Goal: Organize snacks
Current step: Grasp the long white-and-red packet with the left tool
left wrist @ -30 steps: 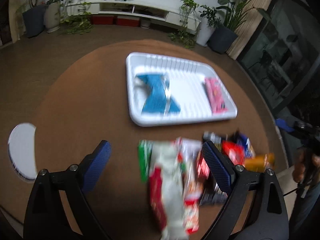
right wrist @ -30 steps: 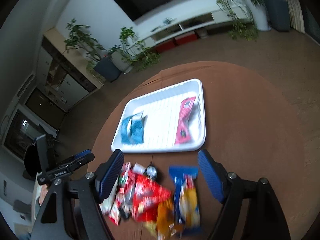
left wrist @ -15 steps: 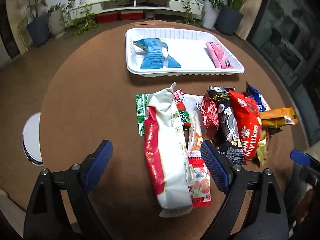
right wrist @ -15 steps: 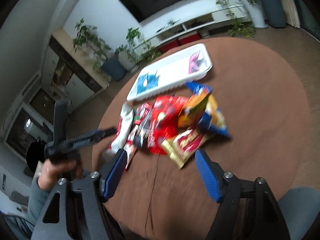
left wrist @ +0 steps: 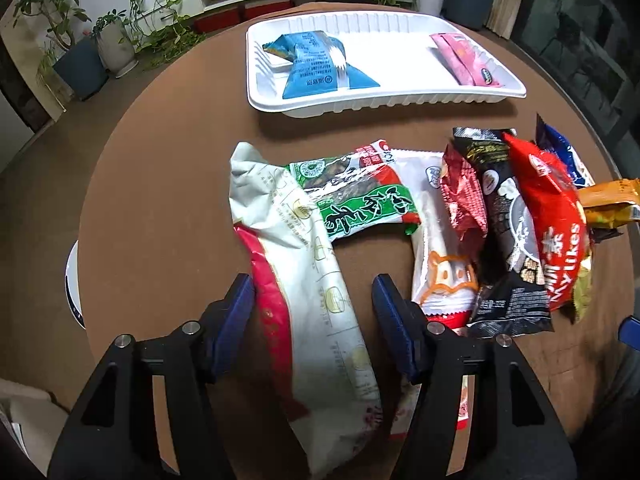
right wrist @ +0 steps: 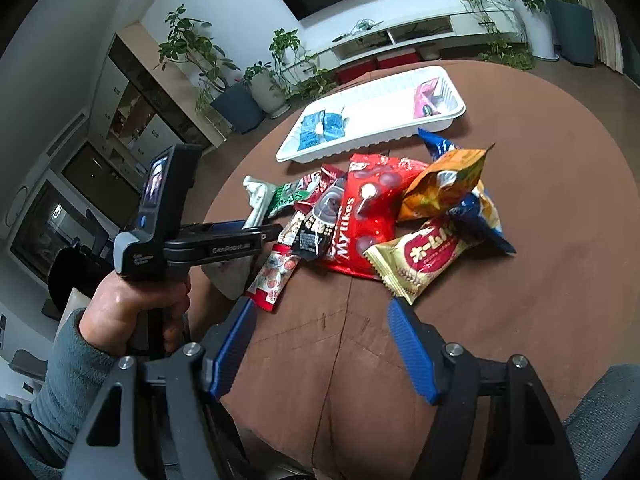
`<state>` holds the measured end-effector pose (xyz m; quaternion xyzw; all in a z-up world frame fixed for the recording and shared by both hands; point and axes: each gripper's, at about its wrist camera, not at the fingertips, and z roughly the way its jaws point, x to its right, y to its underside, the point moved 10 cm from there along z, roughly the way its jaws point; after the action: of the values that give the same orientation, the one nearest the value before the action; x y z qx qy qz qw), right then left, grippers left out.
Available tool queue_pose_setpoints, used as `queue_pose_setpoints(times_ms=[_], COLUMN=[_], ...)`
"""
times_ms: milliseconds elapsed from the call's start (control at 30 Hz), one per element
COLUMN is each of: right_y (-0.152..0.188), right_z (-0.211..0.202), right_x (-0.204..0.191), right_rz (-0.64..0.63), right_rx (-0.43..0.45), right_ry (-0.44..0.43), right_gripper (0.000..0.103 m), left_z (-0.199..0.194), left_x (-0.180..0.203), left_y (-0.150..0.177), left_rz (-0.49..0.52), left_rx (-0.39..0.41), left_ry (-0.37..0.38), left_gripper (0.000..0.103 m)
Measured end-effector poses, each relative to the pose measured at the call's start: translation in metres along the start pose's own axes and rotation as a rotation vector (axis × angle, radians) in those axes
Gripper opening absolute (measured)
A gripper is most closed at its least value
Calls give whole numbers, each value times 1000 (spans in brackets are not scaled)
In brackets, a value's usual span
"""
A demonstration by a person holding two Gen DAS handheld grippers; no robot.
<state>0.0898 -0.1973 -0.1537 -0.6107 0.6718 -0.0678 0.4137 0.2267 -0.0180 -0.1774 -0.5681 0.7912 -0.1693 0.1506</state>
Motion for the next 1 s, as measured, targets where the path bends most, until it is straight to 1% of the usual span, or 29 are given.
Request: queue_pose_setpoints(times_ms=[100,267,300,333,367,400,433,467,500,767,867,1000], right_y=[3,7,8,10,11,12,14,17,18,21,12,5], right_z=[2,8,11,14,16,19,23,27,32,75,88,105], right_x=[-5,-13,-15,-17,-19,-21,-24,-28,-31,-61,-65,-62], right_rz=[-20,-29,-30,-33,-34,-35,-36,-40,-43,-32,-36,-38], right_rx=[-2,-20,-26,-32,-38,-46,-54,-66,-77,-164,-166,-180], right_ry=[6,-5,-8,-10,-10,-10,-11,-16,-17,-55,-20,53], right_gripper=[72,72,72,72,72,72,71,71,69,58,56,56], left_z=[0,-2,-2,-3,-4,-5,-5,-6,-6,-18,-24,-32], left_x=[-5,-14,-14,-14,-16,-16,-19,-22,-25,-39,-44,-44], left_y=[1,8,9,10,10,11,10,11,12,33,41,51], left_rz=[-21,-38,-37,-39,-46,-57,-72,-82,-89,-174,-214,-233], left_rx=[5,3,7,12,20,25,30,33,35,54,67,82], left_ry=[23,39,41,41,39,48,62,67,71,167,203,240], left_gripper=[50,49,47,43,34,27,24,17,14,12,12,12])
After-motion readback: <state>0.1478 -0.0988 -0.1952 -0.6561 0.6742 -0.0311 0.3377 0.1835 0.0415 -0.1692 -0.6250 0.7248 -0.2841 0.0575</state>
